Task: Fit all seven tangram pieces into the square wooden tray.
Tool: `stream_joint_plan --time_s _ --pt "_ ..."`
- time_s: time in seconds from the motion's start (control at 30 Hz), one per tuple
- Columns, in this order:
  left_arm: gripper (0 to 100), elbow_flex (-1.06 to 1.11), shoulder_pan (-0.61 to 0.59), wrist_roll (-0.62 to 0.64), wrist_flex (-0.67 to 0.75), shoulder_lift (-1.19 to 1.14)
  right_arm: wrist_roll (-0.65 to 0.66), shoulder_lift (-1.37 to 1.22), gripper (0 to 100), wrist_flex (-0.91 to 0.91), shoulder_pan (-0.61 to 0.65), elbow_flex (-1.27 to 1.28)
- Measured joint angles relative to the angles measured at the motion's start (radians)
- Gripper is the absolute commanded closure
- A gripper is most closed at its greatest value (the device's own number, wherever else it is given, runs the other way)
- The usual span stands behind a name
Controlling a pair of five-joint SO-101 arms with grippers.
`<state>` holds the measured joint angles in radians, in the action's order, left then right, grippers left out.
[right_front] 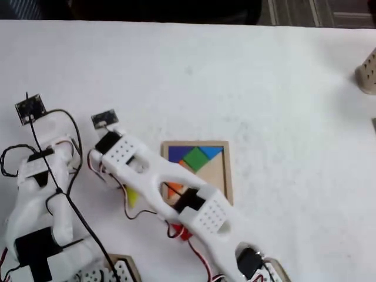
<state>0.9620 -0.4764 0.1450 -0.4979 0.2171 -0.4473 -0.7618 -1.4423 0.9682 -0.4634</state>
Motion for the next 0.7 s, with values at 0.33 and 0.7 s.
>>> stream_joint_plan --time_s 0.33,0.7 --pt "98 0.000 0.000 0.000 0.000 0.000 0.018 -0.041 78.6 -0.061 -0.006 -0.075" --pt "98 0.000 0.000 0.000 0.000 0.000 0.034 -0.044 78.3 -0.135 -0.009 -0.110"
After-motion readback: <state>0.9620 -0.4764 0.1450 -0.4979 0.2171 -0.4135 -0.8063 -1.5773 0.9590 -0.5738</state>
